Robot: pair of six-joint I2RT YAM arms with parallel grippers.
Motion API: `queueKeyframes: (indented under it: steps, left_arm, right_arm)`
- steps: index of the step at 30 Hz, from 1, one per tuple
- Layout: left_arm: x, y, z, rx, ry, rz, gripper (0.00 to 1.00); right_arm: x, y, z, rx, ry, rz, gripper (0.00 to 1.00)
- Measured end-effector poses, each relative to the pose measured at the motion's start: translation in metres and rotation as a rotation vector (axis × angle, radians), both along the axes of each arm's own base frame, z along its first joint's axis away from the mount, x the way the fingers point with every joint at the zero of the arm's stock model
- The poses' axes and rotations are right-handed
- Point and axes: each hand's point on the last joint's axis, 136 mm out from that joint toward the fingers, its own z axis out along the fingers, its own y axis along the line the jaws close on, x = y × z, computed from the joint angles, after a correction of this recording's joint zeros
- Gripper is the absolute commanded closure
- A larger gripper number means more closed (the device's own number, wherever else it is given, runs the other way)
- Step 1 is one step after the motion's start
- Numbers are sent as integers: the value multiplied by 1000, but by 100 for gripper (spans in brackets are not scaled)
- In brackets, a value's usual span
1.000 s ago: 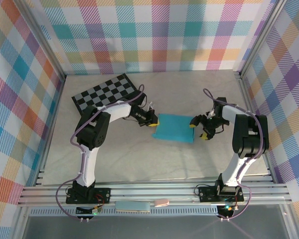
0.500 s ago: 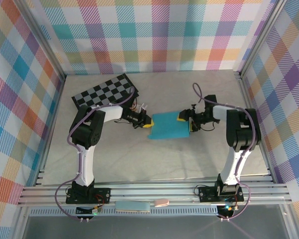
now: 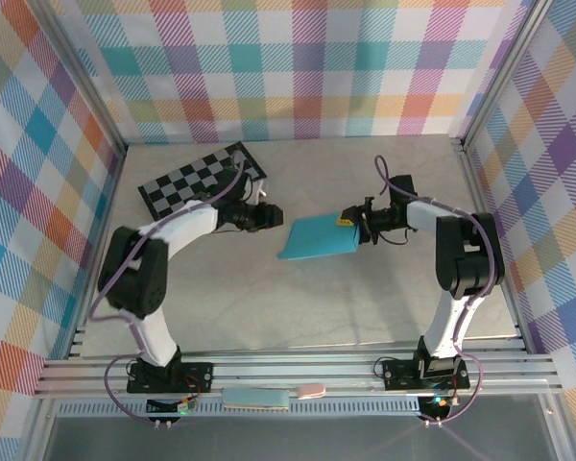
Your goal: Fold the paper box
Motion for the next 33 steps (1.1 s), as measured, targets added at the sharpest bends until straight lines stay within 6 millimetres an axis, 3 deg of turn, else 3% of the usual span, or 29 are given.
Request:
queueKeyframes:
  steps: [2, 4, 7, 15, 20, 26, 30, 33]
  left_arm:
    - [-17, -22, 46, 44, -215, -123, 49]
    - [-43, -50, 80, 71, -391, -263, 47]
    - [-80, -79, 97, 112, -560, -459, 39]
    - [-101, -80, 54, 343, -684, -759, 34]
    - [-93, -83, 22, 436, -677, -864, 34]
    - [-83, -88, 1, 494, -676, -914, 35]
    - [-83, -89, -7, 512, -672, -933, 41]
    - [-84, -90, -7, 511, -672, -937, 52]
  right_arm:
    - [-1, 0, 10, 8, 79, -17, 64]
    - [-3, -3, 16, 16, 157, -37, 65]
    - [-15, -8, 15, 33, 301, -74, 65]
    - [-41, -15, 11, 60, 539, -118, 65]
    - [-48, -14, 11, 71, 588, -116, 66]
    - [-55, -13, 7, 88, 645, -121, 67]
    - [-58, -14, 4, 102, 672, -130, 67]
    - [-59, -14, 4, 105, 690, -135, 65]
